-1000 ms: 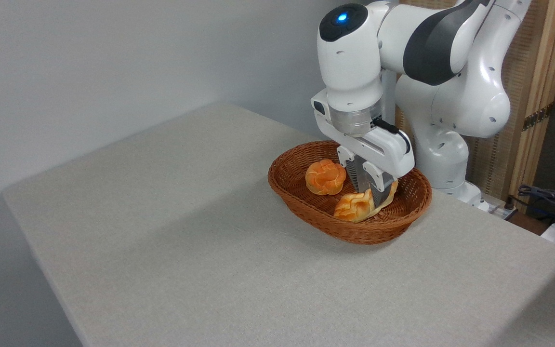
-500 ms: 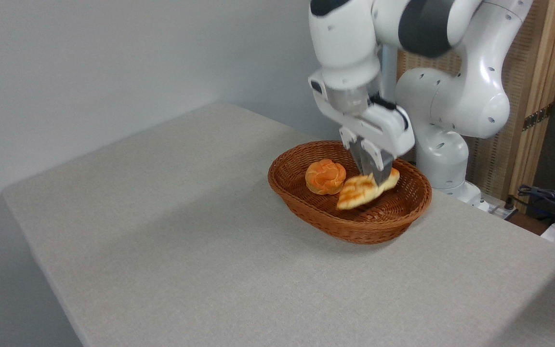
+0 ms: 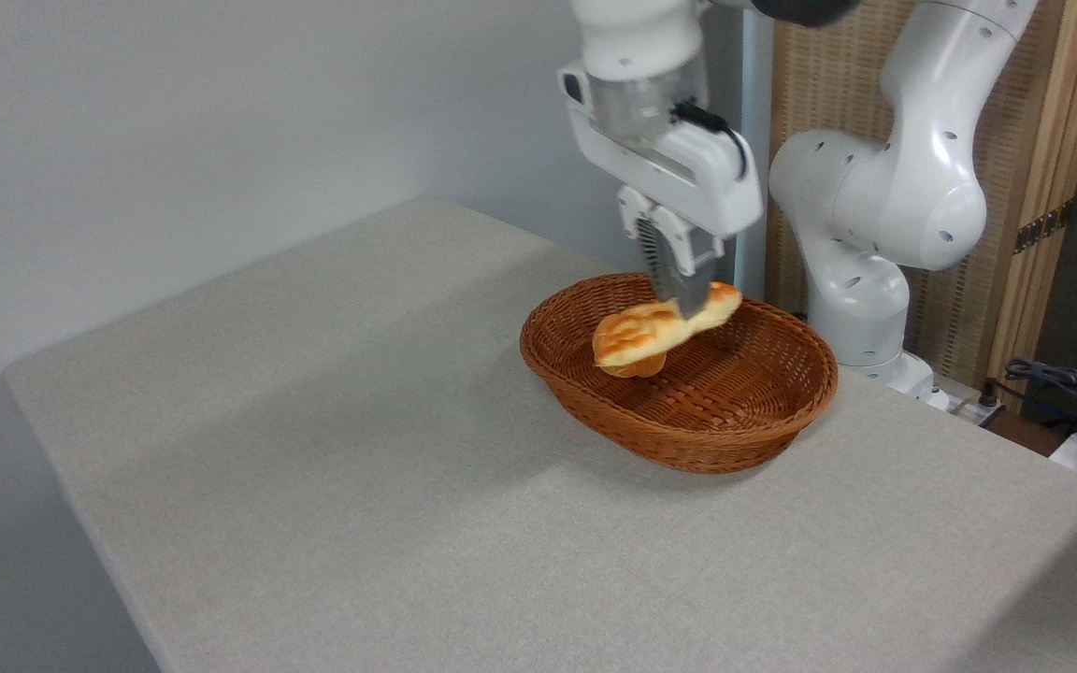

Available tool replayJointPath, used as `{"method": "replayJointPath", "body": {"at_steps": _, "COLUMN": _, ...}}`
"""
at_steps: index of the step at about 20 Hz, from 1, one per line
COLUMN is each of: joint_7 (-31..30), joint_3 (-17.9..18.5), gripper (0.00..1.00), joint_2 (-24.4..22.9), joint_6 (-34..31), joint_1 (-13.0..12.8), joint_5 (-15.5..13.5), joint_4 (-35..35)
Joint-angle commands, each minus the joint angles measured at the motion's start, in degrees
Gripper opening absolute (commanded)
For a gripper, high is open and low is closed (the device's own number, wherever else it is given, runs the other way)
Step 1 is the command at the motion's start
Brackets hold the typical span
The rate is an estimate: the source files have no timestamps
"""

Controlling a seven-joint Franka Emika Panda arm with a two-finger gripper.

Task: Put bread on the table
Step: 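Lift the braided loaf out of the basket and carry it beside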

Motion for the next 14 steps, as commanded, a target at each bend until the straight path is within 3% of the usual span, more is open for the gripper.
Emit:
{"method": "replayJointPath", "body": {"at_steps": 1, "joint_7": 0.9, "joint_3": 2.2, "gripper": 0.14, "joint_2": 13.4, "joint_6": 0.6, "joint_1": -2.0, "joint_5": -1.1, "joint_4": 15.2}}
{"method": "replayJointPath", "body": {"at_steps": 4, "joint_7": 0.7, "joint_3": 2.3, "gripper": 0.15, "joint_2": 22.3, "joint_6": 2.5, "joint_1": -4.1, "joint_5": -2.2, "joint_4": 25.5}}
{"method": "replayJointPath", "body": {"at_steps": 7, "joint_7": -0.1, "joint_3": 0.8, "gripper": 0.18, "joint_2": 30.7, "joint_6": 9.3, "joint_1": -4.7, "joint_5": -6.7, "joint_4": 29.9}}
{"method": "replayJointPath", "body": {"at_steps": 10, "joint_7": -4.0, "joint_3": -2.0, "gripper": 0.25, "joint_2": 37.5, "joint_6": 12.6, "joint_1": -4.8, "joint_5": -7.3, "joint_4": 32.4}}
{"method": "replayJointPath", "body": {"at_steps": 11, "joint_7": -5.7, "joint_3": -3.4, "gripper": 0.3, "joint_2": 39.2, "joint_6": 15.2, "joint_1": -4.8, "joint_5": -7.2, "joint_4": 32.4}}
{"method": "replayJointPath", "body": {"at_steps": 14, "joint_7": -8.7, "joint_3": -6.2, "gripper": 0.74, "joint_2": 42.5, "joint_6": 20.1, "joint_1": -4.8, "joint_5": -6.8, "joint_4": 32.1}}
